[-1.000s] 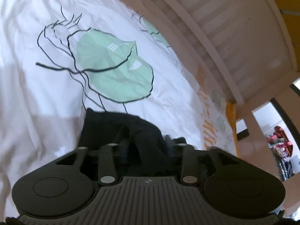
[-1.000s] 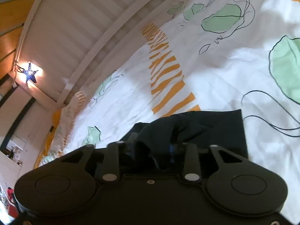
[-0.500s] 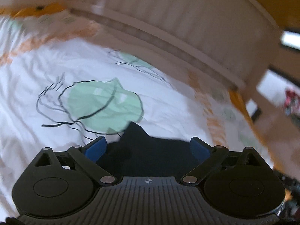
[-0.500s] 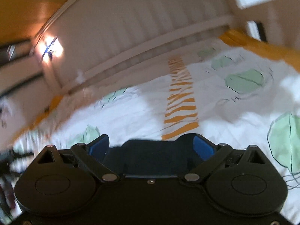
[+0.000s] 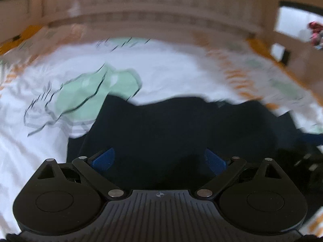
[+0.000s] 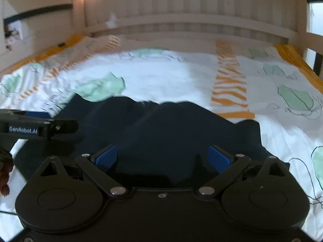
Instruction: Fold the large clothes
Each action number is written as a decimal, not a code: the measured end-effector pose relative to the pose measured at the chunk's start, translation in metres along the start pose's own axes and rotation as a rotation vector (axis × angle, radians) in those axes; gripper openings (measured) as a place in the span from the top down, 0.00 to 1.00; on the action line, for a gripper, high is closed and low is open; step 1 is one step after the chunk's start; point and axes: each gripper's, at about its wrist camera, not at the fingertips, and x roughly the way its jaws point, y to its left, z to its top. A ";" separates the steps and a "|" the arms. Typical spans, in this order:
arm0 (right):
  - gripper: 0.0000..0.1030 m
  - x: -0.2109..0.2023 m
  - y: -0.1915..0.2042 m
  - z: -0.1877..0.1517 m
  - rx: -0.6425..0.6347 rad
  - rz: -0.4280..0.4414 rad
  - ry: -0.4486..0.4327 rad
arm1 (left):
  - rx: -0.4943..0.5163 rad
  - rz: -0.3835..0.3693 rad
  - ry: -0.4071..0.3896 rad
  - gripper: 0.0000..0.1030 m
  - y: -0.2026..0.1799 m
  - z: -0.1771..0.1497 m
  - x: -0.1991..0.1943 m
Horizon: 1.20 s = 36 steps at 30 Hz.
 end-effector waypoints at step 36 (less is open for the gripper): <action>0.00 0.053 -0.023 -0.028 0.128 -0.152 -0.045 | -0.047 0.022 -0.096 0.00 0.011 -0.031 0.024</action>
